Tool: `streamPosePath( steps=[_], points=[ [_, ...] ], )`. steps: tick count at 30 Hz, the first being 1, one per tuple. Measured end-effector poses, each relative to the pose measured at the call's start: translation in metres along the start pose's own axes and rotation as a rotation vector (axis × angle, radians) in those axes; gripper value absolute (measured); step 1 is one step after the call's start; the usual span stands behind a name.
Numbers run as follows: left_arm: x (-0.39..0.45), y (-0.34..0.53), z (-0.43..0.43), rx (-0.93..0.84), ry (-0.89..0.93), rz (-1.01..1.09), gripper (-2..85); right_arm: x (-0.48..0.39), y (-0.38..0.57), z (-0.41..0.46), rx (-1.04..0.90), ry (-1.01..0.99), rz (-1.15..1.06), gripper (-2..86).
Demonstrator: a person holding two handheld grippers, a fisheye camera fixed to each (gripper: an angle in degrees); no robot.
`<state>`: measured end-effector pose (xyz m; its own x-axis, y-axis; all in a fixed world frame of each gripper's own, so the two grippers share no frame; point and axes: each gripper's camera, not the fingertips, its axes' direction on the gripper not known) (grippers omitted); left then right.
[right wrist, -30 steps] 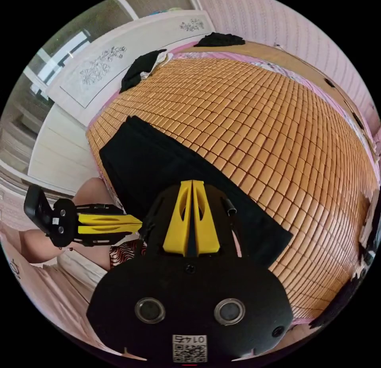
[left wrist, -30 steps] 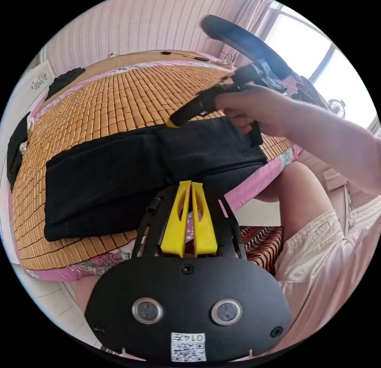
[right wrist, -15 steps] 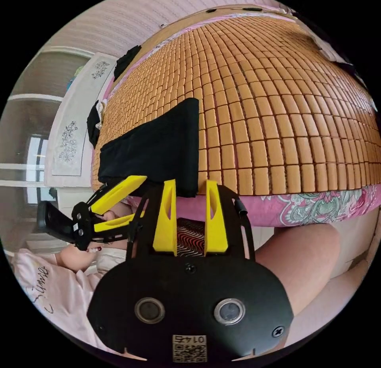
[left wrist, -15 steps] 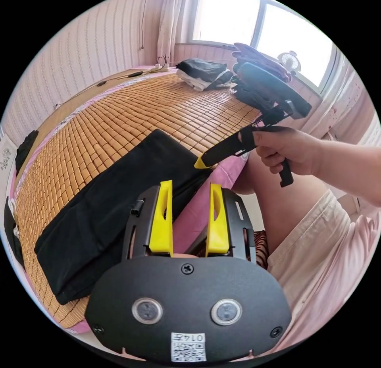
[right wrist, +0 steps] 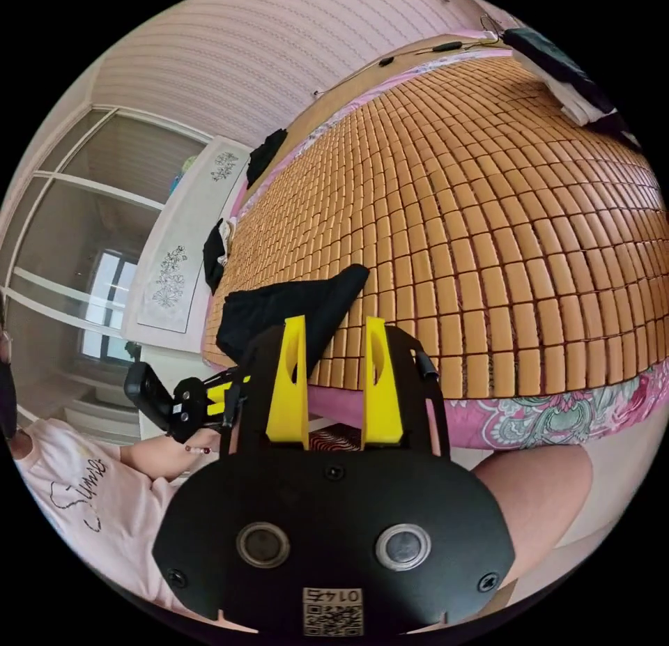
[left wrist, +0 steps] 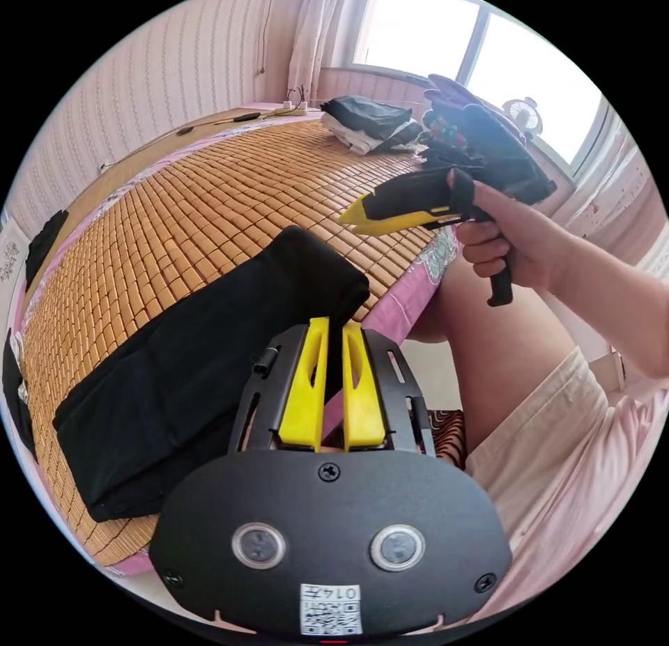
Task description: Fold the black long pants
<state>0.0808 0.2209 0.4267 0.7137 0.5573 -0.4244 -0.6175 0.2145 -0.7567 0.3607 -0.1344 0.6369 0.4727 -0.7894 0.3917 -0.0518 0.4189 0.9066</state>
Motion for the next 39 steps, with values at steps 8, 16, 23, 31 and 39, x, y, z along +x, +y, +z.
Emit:
streamPosePath(
  steps=[8,16,23,31,39],
  points=[
    [0.009,0.016,-0.012,0.034,0.06,0.111,3.7,0.075,0.01,0.021,-0.084,-0.172,0.156,6.4],
    [0.025,-0.015,-0.038,0.344,0.155,0.242,4.0,0.116,0.021,-0.083,0.25,-0.511,0.048,2.6],
    [0.01,-0.036,-0.067,0.576,0.304,0.121,4.1,0.089,0.004,-0.138,0.313,-0.478,-0.131,3.2],
    [-0.082,0.024,-0.089,0.454,0.047,-0.191,6.7,0.059,-0.026,0.009,0.078,-0.618,-0.013,6.2],
    [-0.14,0.054,-0.098,0.316,-0.108,-0.439,8.5,0.053,0.013,0.018,-0.115,-0.505,-0.157,0.1]
  ],
)
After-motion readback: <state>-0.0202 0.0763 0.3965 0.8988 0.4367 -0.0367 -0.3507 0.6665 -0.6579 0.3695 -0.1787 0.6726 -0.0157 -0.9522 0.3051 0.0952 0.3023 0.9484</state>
